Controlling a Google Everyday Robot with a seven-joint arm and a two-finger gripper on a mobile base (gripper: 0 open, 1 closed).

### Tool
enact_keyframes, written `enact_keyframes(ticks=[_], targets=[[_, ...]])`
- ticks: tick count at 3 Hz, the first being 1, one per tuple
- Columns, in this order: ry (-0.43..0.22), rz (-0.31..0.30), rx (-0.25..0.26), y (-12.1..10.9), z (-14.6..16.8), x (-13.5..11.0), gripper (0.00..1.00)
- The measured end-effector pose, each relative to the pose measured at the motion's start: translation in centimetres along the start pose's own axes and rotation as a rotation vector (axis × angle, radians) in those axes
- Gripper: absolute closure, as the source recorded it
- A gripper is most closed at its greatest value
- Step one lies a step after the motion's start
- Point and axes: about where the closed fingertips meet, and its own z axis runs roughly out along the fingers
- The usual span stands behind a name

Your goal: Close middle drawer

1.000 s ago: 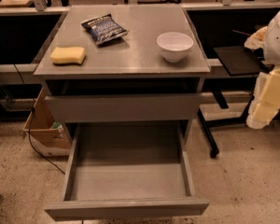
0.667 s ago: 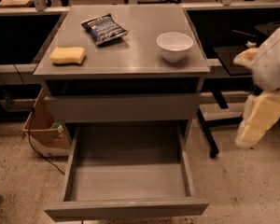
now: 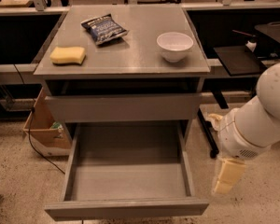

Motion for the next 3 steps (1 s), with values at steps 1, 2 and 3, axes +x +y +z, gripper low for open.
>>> enact_keyframes(ticks=[1, 2, 3], targets=[[0.000, 0.000, 0.000, 0.0, 0.0, 0.0, 0.00], [-0.011, -0.006, -0.016, 0.9, 1.6, 0.0, 0.00], [-0.032, -0.015, -0.047, 2.9, 6.2, 0.0, 0.00]])
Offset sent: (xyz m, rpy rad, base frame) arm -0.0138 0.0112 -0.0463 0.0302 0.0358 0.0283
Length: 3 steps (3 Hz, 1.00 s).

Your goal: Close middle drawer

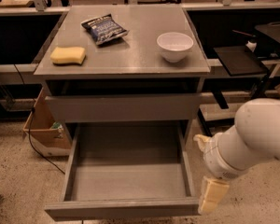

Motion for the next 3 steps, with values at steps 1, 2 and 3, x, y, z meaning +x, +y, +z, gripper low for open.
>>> enact_keyframes(ticks=[1, 2, 3], targets=[[-0.015, -0.016, -0.027, 1.6, 5.7, 0.2, 0.00], [-0.034, -0.038, -0.045, 3.1, 10.9, 0.6, 0.00], [-0.043, -0.044, -0.066, 4.6, 15.0, 1.2, 0.00]])
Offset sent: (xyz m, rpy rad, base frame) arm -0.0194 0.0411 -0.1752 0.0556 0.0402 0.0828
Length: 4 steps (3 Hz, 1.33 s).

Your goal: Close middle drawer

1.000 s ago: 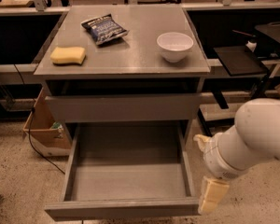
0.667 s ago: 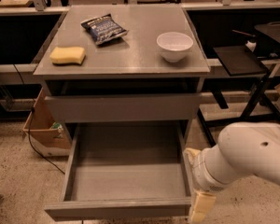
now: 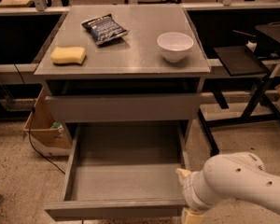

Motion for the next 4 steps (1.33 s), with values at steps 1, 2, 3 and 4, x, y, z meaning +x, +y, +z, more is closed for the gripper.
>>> enact_keyframes(ticks=[1, 2, 3, 4], targets=[[-0.023, 0.006, -0.018, 1.1, 5.0, 0.9, 0.00], [0.023, -0.032, 0.024, 2.1, 1.2, 0.7, 0.00], [0.021, -0.032, 0.020, 2.1, 1.4, 0.7, 0.00], [0.007, -0.012, 0.018, 2.3, 3.9, 1.0, 0.00]])
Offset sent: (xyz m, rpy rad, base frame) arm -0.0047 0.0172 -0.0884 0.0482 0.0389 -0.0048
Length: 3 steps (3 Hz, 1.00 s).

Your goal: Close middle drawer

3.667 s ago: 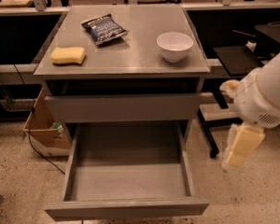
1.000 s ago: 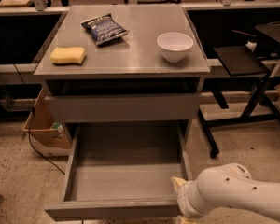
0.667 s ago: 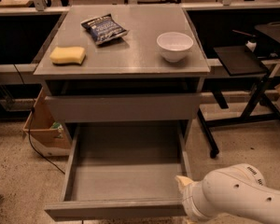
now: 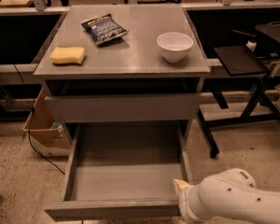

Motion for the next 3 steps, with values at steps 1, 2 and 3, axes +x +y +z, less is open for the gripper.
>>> enact_keyframes(ticks=[1, 2, 3], targets=[[-0.029, 0.025, -0.008, -0.5, 5.3, 0.3, 0.00], [-0.050, 0.028, -0.004, -1.3, 7.8, 0.1, 0.00], [-0.071, 0.016, 0.027, -3.1, 9.5, -0.1, 0.00]])
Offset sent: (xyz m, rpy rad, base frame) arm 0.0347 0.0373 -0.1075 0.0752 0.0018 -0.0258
